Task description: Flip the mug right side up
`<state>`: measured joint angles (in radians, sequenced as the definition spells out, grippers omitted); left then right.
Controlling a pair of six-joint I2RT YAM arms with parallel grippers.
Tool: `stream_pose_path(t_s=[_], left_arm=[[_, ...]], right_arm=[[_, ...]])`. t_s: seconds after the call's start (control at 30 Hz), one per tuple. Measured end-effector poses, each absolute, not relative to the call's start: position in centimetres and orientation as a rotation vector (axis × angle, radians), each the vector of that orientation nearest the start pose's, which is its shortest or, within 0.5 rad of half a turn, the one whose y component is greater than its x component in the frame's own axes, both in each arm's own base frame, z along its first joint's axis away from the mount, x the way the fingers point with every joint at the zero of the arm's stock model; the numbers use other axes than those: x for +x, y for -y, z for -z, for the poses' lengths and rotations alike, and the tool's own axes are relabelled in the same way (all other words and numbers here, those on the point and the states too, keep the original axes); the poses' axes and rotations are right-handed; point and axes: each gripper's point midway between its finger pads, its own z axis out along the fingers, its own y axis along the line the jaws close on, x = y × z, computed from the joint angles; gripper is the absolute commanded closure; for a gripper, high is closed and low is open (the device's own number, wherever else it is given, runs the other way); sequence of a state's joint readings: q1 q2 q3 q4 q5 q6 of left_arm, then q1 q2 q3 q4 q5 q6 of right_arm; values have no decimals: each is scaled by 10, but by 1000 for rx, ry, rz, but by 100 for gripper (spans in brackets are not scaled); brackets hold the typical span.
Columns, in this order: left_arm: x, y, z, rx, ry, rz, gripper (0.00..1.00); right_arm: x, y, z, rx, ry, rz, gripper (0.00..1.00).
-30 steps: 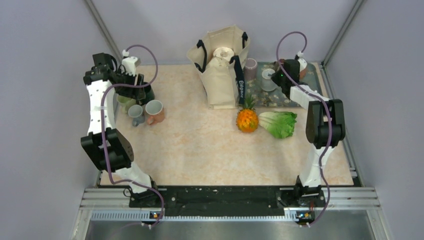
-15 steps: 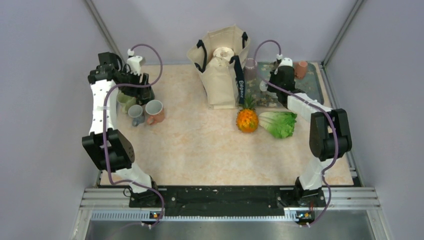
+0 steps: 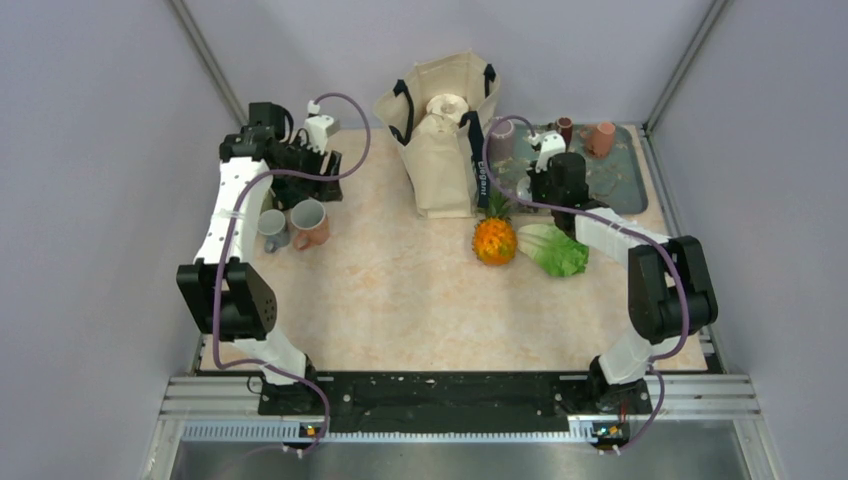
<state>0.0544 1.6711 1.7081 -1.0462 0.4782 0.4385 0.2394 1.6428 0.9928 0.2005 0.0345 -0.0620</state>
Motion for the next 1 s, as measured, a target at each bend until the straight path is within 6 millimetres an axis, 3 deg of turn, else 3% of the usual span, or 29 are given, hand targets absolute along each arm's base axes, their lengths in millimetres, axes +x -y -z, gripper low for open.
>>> stream_pose_path(t_s=[0.23, 0.53, 0.8, 1.0], left_arm=[[383, 70, -223, 701, -2372, 444, 32], [383, 72, -220, 707, -2381, 436, 32], [384, 70, -219, 703, -2387, 420, 32], [384, 69, -219, 704, -2387, 417, 32]], right_arm=[[468, -115, -123, -359, -2010, -81, 100], [494, -122, -106, -356, -2018, 33, 100], [490, -132, -97, -396, -2072, -5, 56], [487, -141, -100, -436, -2108, -56, 37]])
